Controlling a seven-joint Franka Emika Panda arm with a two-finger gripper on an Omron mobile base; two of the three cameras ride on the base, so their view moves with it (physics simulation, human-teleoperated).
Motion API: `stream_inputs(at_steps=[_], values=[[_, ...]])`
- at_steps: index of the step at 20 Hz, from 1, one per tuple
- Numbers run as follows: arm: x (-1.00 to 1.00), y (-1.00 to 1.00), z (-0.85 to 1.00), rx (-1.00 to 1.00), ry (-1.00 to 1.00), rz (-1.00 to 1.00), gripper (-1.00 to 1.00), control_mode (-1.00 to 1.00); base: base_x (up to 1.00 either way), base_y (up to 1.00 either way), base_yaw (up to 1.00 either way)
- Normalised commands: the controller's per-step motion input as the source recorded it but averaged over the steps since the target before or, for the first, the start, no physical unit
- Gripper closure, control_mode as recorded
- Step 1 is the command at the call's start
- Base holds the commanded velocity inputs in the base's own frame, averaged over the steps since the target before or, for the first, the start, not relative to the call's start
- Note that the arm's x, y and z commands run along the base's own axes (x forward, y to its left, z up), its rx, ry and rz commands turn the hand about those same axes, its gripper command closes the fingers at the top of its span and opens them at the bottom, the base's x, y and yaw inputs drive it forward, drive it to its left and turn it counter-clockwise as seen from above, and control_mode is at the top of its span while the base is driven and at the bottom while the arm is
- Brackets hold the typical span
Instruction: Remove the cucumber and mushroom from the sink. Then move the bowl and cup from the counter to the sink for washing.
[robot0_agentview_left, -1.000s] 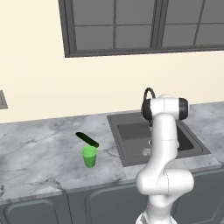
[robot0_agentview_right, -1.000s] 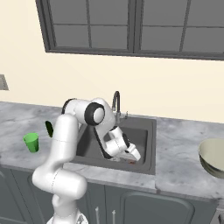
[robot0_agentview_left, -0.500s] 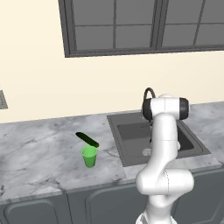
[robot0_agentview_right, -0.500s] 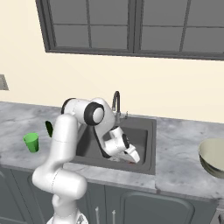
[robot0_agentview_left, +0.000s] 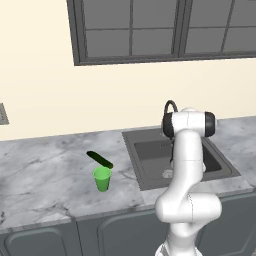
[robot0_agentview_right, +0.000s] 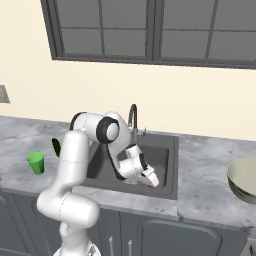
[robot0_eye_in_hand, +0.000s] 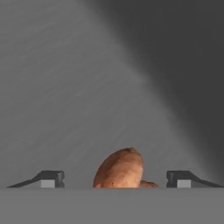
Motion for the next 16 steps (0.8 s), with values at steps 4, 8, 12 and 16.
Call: stream_inputs(at_steps=[4, 8, 12, 16], values=[[-0.04, -0.05, -0.23, -0.02, 0.00, 0.00, 1.00, -1.00, 0.00, 0.00, 0.00], [-0.09, -0.14, -0.26, -0.02, 0.00, 0.00, 1.00, -1.00, 0.00, 0.00, 0.00], [-0.13, -0.23, -0.25, -0.01, -0.02, 0.00, 1.00, -1.00, 0.00, 0.00, 0.00], [-0.19, -0.26, -0.20, 0.00, -0.07, 0.00, 1.00, -1.00, 0.00, 0.00, 0.00]])
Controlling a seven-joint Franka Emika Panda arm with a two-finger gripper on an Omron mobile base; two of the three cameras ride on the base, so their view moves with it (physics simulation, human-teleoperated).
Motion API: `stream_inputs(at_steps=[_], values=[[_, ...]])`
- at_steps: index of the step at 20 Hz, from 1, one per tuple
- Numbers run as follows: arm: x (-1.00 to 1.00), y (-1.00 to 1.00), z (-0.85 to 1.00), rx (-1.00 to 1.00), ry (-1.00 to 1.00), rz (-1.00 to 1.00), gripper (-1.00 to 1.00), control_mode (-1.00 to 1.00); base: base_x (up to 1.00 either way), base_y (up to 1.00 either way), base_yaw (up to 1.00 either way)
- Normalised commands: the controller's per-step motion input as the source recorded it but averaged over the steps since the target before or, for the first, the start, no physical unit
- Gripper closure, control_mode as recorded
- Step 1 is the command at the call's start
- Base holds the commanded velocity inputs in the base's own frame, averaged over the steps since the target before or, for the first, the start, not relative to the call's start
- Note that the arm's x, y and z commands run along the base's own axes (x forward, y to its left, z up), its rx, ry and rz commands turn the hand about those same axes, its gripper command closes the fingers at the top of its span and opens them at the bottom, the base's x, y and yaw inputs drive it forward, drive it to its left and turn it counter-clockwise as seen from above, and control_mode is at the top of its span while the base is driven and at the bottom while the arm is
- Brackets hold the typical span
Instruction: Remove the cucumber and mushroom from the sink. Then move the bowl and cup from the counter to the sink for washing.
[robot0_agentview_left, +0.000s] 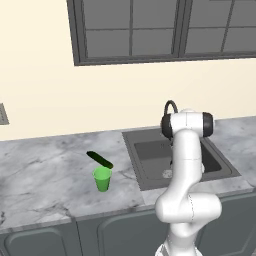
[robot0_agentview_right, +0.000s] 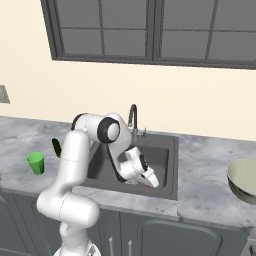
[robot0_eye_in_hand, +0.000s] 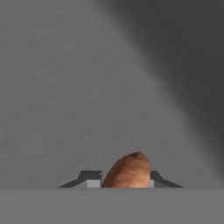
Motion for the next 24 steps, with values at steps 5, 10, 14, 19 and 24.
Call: stream_inputs(at_steps=[5, 10, 14, 19, 24], values=[[-0.19, -0.20, -0.03, 0.00, -0.10, 0.00, 1.00, -1.00, 0.00, 0.00, 0.00], [-0.08, -0.09, 0.12, 0.00, -0.09, 0.00, 1.00, -1.00, 0.00, 0.00, 0.00], [-0.09, -0.04, 0.18, 0.00, 0.00, 0.00, 1.00, -1.00, 0.00, 0.00, 0.00], [-0.09, 0.00, 0.21, 0.00, 0.00, 0.00, 1.00, -1.00, 0.00, 0.00, 0.00], [-0.11, 0.00, 0.22, 0.00, 0.00, 0.00, 1.00, -1.00, 0.00, 0.00, 0.00]])
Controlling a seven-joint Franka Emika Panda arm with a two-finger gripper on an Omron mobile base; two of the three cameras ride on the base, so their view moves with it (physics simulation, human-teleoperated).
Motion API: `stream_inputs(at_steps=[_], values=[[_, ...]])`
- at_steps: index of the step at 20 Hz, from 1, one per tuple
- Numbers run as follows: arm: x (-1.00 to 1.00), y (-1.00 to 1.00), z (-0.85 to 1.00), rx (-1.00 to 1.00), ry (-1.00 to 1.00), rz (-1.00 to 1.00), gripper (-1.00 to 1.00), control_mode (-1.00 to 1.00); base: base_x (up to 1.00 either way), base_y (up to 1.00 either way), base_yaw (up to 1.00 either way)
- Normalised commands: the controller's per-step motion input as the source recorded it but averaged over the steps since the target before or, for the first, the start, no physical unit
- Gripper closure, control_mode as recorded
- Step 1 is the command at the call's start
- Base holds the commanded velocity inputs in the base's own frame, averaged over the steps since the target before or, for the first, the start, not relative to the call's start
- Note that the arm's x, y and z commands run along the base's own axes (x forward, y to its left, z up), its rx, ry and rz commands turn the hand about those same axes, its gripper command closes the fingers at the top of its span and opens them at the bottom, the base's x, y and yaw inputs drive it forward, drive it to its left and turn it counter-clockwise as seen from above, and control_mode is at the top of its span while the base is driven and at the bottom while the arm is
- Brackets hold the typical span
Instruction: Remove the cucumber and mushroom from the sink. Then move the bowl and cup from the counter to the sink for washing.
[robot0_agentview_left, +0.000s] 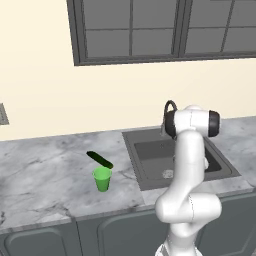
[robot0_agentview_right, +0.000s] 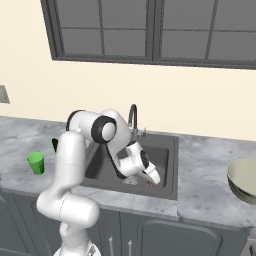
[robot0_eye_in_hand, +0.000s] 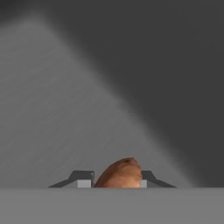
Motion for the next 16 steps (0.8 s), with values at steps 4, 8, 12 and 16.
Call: stream_inputs(at_steps=[4, 8, 12, 16], values=[[-0.11, 0.04, 0.21, 0.01, -0.03, 0.00, 1.00, -1.00, 0.00, 0.00, 0.00], [-0.07, 0.09, 0.22, 0.01, -0.02, 0.00, 1.00, -1.00, 0.00, 0.00, 0.00], [-0.07, 0.12, 0.22, 0.00, -0.02, 0.00, 1.00, -1.00, 0.00, 0.00, 0.00], [-0.05, 0.12, 0.26, 0.00, -0.03, 0.01, 1.00, -1.00, 0.00, 0.00, 0.00]])
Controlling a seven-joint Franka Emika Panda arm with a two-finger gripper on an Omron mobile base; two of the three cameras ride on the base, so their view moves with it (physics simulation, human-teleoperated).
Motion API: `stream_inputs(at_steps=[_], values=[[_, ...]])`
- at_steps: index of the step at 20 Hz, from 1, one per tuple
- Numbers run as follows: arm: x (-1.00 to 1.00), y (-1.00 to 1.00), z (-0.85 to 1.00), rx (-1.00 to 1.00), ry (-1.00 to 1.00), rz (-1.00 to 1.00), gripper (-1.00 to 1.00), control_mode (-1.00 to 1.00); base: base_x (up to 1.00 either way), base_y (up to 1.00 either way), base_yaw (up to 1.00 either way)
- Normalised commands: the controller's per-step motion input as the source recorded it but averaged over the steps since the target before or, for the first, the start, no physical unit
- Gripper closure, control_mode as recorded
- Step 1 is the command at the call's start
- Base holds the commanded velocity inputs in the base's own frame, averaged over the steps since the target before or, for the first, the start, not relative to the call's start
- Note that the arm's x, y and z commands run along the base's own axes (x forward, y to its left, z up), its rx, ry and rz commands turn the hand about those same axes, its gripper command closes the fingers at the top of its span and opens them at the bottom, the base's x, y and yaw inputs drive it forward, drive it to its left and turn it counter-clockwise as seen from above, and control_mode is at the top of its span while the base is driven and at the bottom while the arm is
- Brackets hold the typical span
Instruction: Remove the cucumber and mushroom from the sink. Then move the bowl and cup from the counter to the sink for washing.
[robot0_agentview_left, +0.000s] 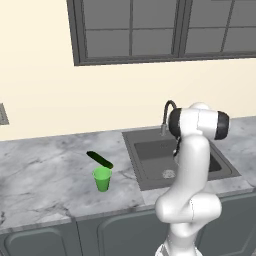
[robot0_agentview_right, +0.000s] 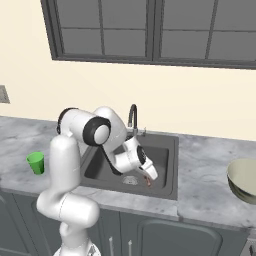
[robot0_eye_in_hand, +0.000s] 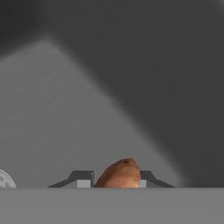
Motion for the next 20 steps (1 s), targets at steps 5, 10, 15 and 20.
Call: stream_inputs(at_steps=[5, 10, 15, 20], values=[[-0.02, 0.15, 0.28, 0.00, -0.02, 0.02, 1.00, -1.00, 0.00, 0.00, 0.00], [0.00, 0.17, 0.27, 0.00, -0.02, 0.04, 1.00, -1.00, 0.00, 0.00, 0.00], [0.00, 0.18, 0.31, 0.00, -0.03, 0.06, 1.00, -1.00, 0.00, 0.00, 0.00], [-0.03, 0.20, 0.29, 0.00, -0.01, 0.06, 1.00, -1.00, 0.00, 0.00, 0.00]])
